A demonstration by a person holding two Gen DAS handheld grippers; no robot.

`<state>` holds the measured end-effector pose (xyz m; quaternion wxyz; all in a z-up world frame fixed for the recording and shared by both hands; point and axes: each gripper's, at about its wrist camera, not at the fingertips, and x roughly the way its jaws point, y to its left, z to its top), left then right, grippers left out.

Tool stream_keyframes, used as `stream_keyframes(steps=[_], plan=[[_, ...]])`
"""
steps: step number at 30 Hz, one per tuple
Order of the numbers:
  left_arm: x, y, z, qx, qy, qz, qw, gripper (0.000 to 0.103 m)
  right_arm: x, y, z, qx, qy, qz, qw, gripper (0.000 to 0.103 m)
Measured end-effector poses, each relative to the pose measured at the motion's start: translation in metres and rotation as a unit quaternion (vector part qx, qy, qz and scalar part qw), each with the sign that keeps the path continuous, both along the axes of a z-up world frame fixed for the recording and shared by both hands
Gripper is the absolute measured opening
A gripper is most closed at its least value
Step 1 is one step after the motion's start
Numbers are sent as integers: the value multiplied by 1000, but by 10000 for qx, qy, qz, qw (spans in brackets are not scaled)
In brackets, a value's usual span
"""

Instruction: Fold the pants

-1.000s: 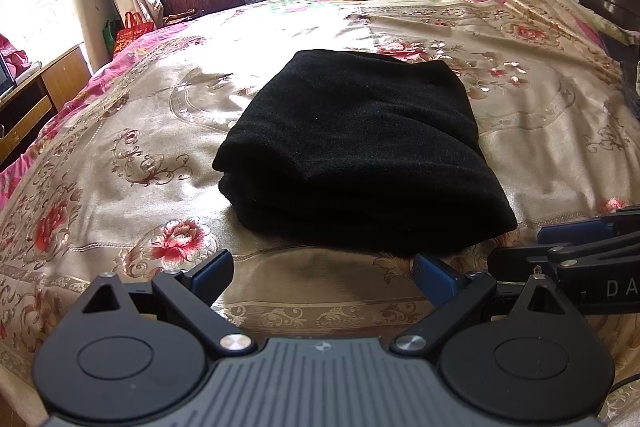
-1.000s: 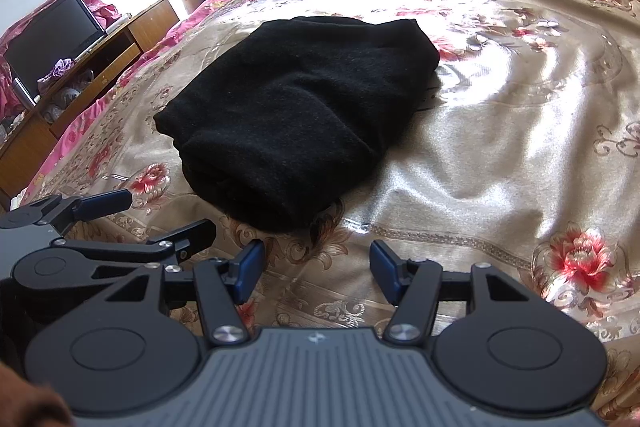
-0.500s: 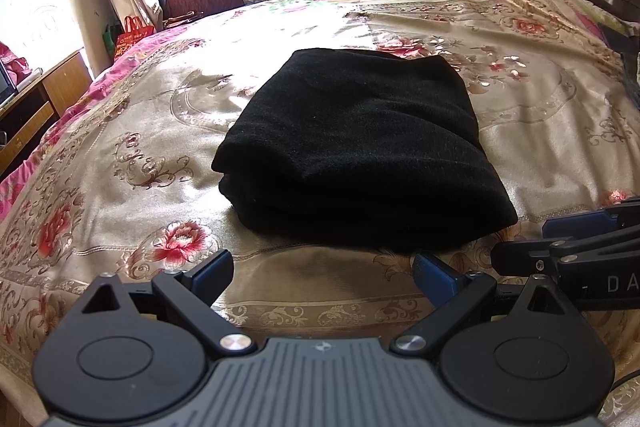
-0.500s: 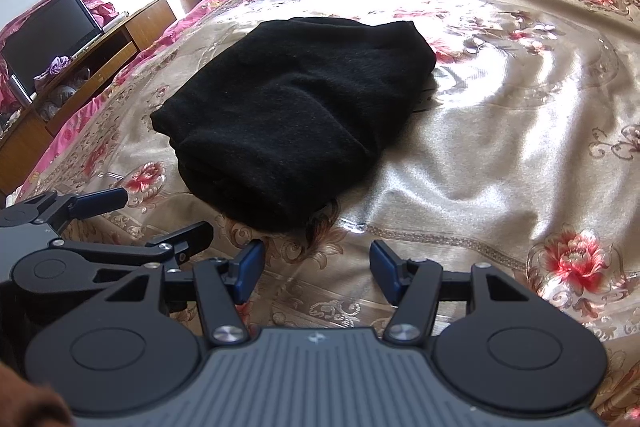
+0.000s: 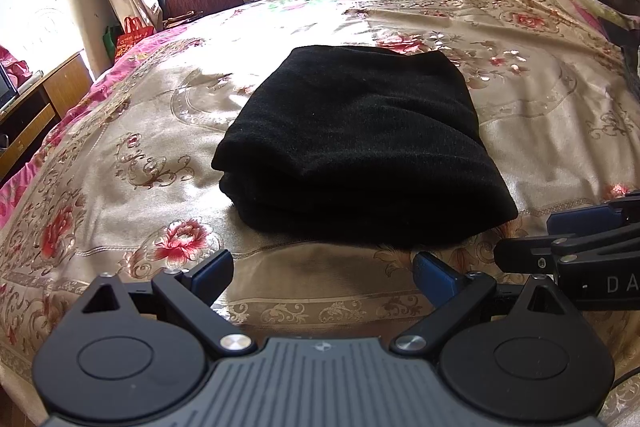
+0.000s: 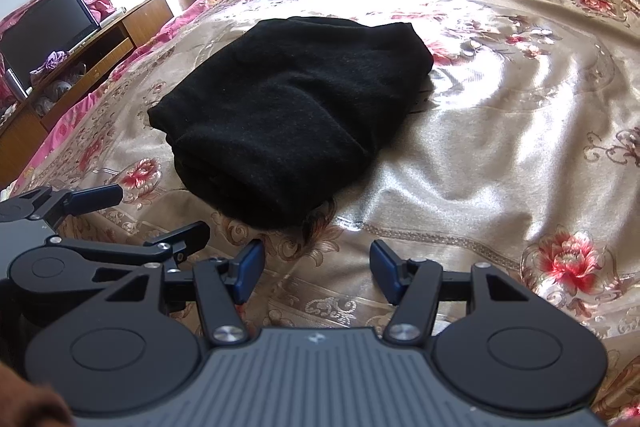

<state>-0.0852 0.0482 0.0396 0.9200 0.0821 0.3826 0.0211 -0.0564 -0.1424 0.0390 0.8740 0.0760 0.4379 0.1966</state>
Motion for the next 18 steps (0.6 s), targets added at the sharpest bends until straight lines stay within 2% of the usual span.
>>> stream_keyframes(steps=[10,18], plan=[[1,-5,-3,230,99,-18,9997,103,-2,3,1,-119,-36,4,9999,60],[1,-6,-3,253,82,-44,9996,103,-2,1,2,-98,-43,-6,9999,60]])
